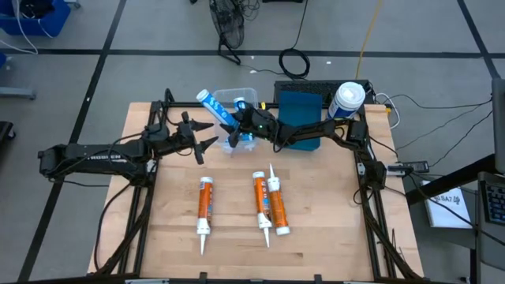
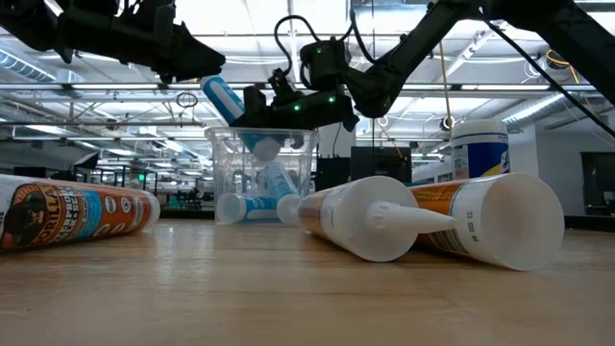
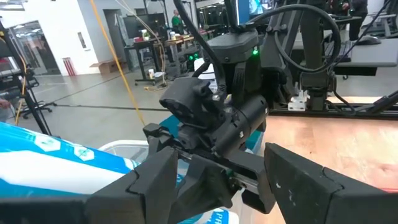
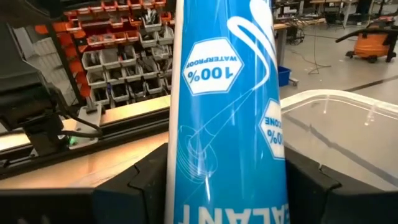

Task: Pick & place silicon tubes, Sealant and Lysol wipes
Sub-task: Put the blue sealant into the transparent bin

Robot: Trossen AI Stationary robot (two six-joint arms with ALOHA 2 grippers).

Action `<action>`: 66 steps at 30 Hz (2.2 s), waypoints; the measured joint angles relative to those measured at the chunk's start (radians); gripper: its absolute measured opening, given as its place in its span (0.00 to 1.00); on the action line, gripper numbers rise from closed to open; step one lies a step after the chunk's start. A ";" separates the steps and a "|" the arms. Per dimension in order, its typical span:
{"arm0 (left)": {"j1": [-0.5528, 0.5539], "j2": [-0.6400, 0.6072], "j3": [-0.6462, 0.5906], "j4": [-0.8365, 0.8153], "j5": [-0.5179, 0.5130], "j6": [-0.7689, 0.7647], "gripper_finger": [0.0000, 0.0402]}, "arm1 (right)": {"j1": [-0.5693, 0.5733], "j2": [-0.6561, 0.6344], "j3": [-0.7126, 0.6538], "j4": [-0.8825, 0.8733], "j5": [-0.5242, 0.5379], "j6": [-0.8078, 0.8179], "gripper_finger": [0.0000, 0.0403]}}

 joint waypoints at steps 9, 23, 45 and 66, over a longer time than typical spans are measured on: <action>0.000 0.000 0.000 -0.005 0.000 0.002 0.60 | 0.000 0.000 -0.001 0.000 0.000 0.000 0.55; 0.000 0.000 0.000 -0.009 0.000 0.002 0.60 | -0.001 0.000 -0.002 -0.020 0.058 -0.019 0.55; 0.001 0.000 0.001 0.051 -0.161 -0.094 0.60 | 0.104 -0.174 -0.003 -0.081 0.073 -0.255 0.52; 0.007 0.207 0.009 0.508 0.079 -0.204 0.60 | 0.157 -0.179 -0.002 -0.122 0.085 -0.282 0.53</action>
